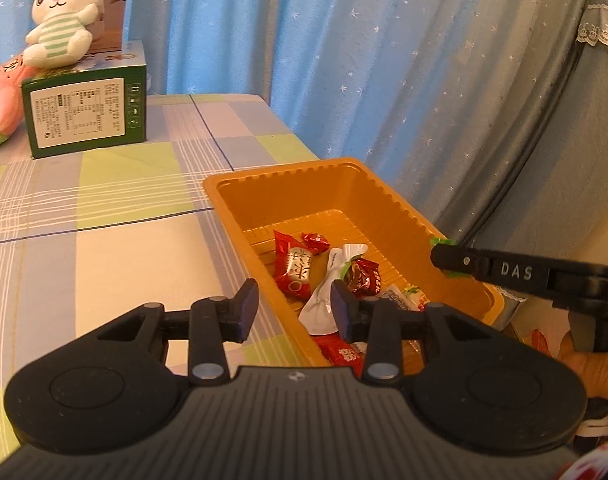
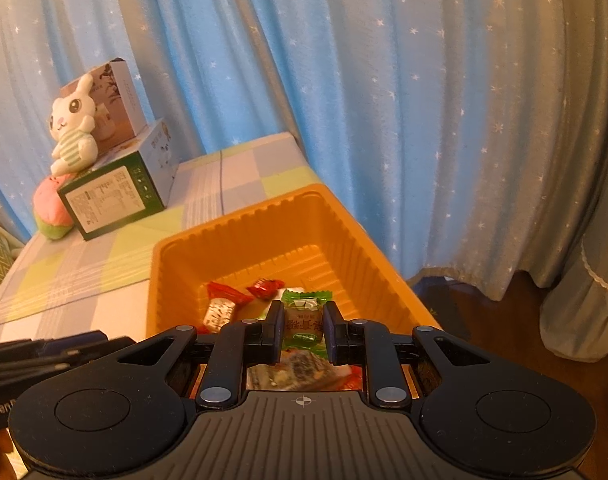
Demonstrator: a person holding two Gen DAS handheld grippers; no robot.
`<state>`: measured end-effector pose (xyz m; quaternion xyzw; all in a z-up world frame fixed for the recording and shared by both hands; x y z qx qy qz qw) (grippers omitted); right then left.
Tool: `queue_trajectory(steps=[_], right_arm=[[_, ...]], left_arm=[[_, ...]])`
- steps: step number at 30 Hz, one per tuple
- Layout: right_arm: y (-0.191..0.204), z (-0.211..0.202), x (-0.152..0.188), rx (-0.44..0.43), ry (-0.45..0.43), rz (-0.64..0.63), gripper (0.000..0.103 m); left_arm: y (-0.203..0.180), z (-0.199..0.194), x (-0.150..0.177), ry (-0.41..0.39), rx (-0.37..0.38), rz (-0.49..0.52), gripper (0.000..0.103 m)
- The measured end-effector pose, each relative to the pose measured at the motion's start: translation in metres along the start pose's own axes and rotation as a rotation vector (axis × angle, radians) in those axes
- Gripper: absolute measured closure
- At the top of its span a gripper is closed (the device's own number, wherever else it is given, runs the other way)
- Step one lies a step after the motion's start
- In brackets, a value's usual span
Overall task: Organize snacks
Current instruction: 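Withdraw both open tools away from the tray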
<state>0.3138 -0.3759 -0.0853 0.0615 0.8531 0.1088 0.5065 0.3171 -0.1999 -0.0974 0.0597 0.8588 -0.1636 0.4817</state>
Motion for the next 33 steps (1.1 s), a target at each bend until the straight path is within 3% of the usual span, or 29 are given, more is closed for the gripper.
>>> queue_trajectory(steps=[2,5,6,7,9,16,26,33], right_arm=[[0.003,0.001,-0.002,-0.023,-0.006,0.015,0.082],[0.005,0.004,-0.003,-0.066,-0.001,0.055,0.081],[0.004,0.004,-0.004,-0.067,0.004,0.075,0.072],[0.002,0.003,-0.004,-0.063,0.004,0.091,0.054],[-0.003,-0.002,-0.005,-0.047,-0.012,0.107,0.044],[-0.017,-0.029,-0.002,-0.004,-0.004,0.136,0.044],[-0.008,-0.076,0.000,-0.012,-0.009,0.138,0.043],[0.011,-0.104,0.004,-0.030,0.004,0.104,0.029]], left_arm=[[0.002,-0.003,0.001,0.000,-0.006,0.000,0.066],[0.004,-0.007,0.003,0.000,-0.015,0.000,0.055],[0.005,-0.010,0.004,0.001,-0.022,0.000,0.050],[0.006,-0.012,0.005,0.002,-0.027,-0.002,0.047],[0.008,-0.017,0.008,0.006,-0.036,-0.006,0.041],[0.012,-0.039,0.018,0.022,-0.067,-0.025,0.022],[0.006,-0.082,0.021,0.012,-0.093,-0.014,0.007],[0.001,-0.110,0.022,-0.003,-0.106,-0.009,0.001]])
Point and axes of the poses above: each gripper's, at about its wrist camera, not at the fingertips, and z roughly the way its jaws point, y to its left, x to its underside, the point moved 7 cm from there along z, roughly the way its jaws point, and after that the axes turned 12 degrees about -y, right-handed, at the moved point
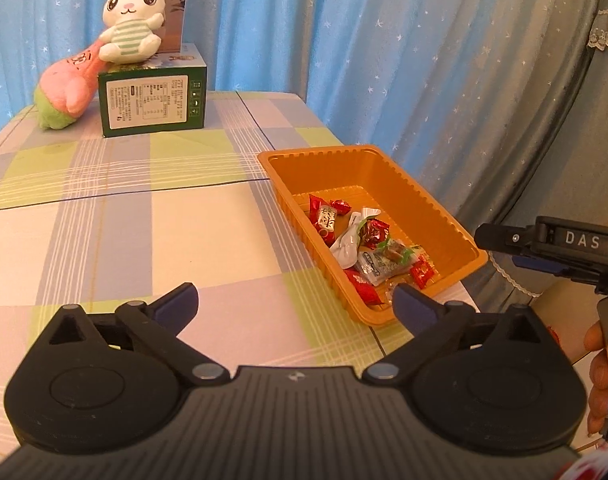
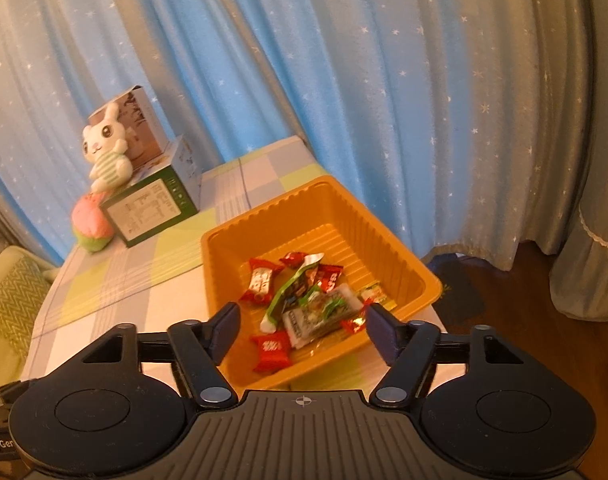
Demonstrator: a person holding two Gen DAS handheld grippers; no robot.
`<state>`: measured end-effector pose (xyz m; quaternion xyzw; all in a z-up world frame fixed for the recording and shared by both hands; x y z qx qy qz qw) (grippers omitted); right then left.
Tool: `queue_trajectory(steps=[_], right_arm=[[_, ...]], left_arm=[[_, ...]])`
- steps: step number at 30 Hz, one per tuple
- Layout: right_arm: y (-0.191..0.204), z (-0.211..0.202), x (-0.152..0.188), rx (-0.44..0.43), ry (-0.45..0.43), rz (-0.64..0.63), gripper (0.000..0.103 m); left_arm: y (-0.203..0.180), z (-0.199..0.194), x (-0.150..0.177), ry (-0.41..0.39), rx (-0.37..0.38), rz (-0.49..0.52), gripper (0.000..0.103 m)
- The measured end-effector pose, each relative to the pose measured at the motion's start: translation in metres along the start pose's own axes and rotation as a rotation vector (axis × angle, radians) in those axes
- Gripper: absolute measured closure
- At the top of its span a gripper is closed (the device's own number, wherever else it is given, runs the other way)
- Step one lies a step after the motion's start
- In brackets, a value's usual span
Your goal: Organize snacks
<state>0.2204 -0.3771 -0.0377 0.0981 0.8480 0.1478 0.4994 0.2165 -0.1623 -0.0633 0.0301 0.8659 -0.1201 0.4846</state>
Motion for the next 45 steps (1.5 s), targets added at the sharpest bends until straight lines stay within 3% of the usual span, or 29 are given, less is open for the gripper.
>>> queue_trajectory(steps=[14,25,30,35,45], right_arm=[[0.023,-0.048,0.021,0.013,0.022,-0.058,0.012],[0.041,-0.088,0.038,0.016,0.040,-0.074,0.012],[0.050,-0.112,0.044,0.017,0.027,-0.085,0.012],[0.062,-0.133,0.045,0.010,0.005,-0.098,0.012],[0.085,-0.165,0.043,-0.019,-0.006,-0.129,0.012]], left_arm=[[0.012,-0.056,0.004,-0.022,-0.021,-0.037,0.001],[0.010,-0.102,0.008,-0.051,-0.067,0.003,0.001],[0.007,-0.121,0.007,-0.061,-0.061,0.009,0.001],[0.003,-0.142,0.003,-0.080,-0.102,0.019,0.001],[0.010,-0.177,0.005,-0.090,-0.134,-0.040,0.001]])
Point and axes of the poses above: each gripper's, at about its wrist camera, not at the fingertips, and z roughly the way its jaws point, y to its left, x to its underside, the point moved 7 cm from there along z, roughly the way its jaws point, and after that the axes turned 12 degrees about -y, right-handed, at the moved point
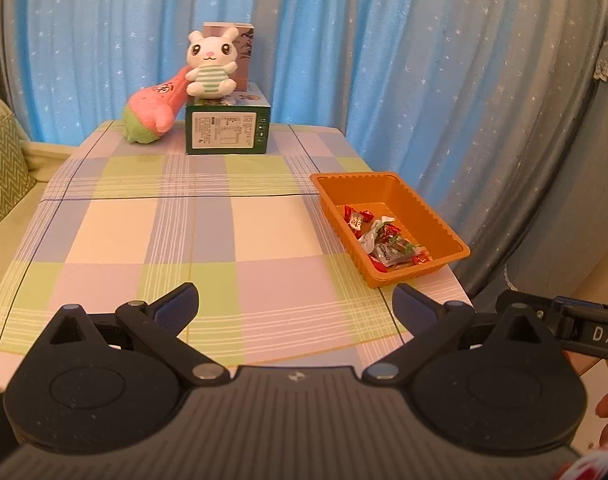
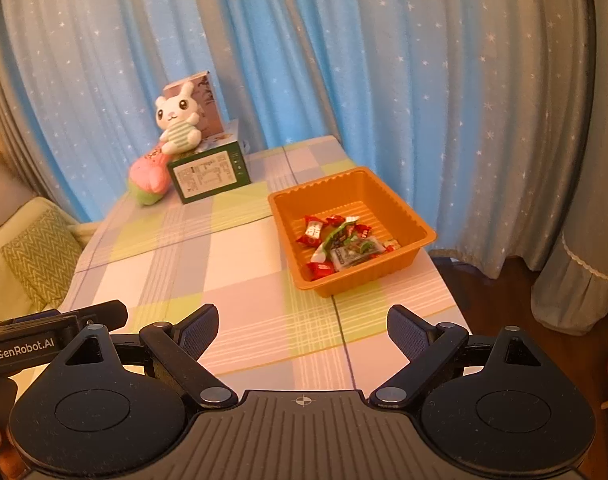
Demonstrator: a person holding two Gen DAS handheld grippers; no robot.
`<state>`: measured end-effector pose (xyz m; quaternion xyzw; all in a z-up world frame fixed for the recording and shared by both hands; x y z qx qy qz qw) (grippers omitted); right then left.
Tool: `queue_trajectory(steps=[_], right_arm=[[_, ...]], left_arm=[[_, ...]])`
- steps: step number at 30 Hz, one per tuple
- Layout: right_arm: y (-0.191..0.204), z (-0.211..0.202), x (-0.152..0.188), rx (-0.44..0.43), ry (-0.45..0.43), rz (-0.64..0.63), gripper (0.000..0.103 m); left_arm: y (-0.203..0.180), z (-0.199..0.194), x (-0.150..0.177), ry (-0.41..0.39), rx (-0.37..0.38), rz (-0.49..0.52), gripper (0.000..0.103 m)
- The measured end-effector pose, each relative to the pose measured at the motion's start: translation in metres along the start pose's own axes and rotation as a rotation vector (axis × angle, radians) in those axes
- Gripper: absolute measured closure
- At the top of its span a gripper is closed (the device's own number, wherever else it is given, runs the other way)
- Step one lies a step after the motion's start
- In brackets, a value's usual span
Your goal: Organize snacks
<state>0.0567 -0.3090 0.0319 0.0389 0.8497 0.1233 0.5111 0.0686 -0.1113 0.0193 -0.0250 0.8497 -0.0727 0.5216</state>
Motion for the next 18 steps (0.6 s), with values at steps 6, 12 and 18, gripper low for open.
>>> queue_trajectory(steps=[6,12,18], right_arm=[[0.007,-0.007,0.001,-0.005,-0.005,-0.008,0.012],[0.014,-0.014,0.000,-0.014,-0.015,-0.030,0.012],[0.017,-0.020,0.001,-0.026,-0.026,-0.026,0.012]], left_arm=[[0.002,-0.010,-0.003,-0.005,-0.005,0.021,0.001],[0.006,-0.018,-0.005,-0.019,-0.019,0.008,0.001],[0.007,-0.023,-0.004,-0.023,-0.019,0.013,0.001]])
Point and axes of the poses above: each gripper's, at about its wrist camera, not at the fingertips, and z roughly the way its jaws point, y to its left, x to its underside, the point moved 7 cm from there along z, roughly the way its jaws point, and after that the axes turned 12 degrees about -y, right-handed, at the moved point
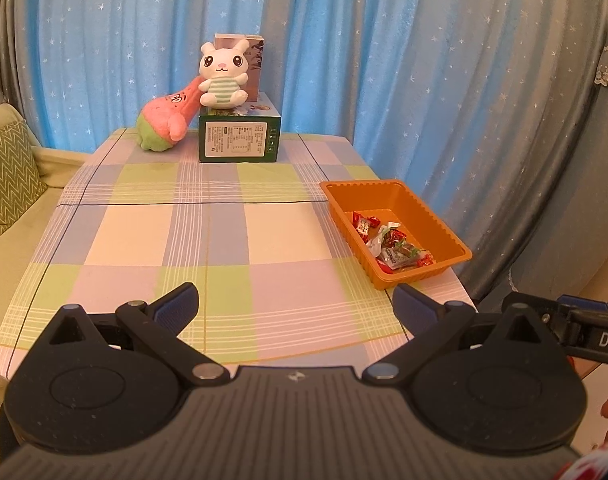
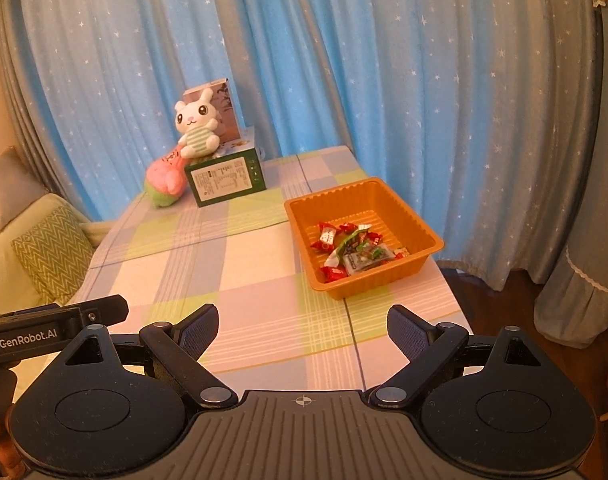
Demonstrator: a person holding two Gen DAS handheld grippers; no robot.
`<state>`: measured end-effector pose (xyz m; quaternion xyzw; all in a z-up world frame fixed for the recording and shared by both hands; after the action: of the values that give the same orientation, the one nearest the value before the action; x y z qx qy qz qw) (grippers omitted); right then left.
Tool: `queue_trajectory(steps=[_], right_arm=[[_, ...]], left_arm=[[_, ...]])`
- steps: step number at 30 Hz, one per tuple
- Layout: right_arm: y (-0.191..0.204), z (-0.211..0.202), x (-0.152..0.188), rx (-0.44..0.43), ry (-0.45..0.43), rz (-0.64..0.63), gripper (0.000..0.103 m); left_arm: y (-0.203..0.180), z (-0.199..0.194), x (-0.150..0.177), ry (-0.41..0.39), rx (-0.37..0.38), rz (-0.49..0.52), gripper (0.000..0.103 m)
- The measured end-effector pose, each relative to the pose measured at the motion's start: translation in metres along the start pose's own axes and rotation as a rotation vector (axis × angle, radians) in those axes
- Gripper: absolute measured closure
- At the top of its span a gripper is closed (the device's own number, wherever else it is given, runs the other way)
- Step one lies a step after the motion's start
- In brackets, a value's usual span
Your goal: Organize snacks
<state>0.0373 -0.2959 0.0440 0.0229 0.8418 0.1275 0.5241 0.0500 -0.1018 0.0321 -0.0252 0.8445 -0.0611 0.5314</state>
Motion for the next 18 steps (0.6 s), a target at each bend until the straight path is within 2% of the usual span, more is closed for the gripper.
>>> queue_trajectory(steps=[18], right_arm=[[-0.0017,-0.0016,0.0022,-0.006,0.001,0.007,0.012]], left_arm=[[-0.0066,-0.0009,0.0069,0.010,0.021,0.012,0.001]])
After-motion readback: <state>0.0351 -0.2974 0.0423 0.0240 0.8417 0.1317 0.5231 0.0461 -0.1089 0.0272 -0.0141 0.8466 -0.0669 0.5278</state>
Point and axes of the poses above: each gripper's, at about its wrist camera, not at the fingertips, and z roughly the way its jaws point, y to its left, x to its underside, the point moved 7 cm from there along z, roughly the way its jaws point, and after that the axes turned 12 degrees about -y, right-handed, at the moved point
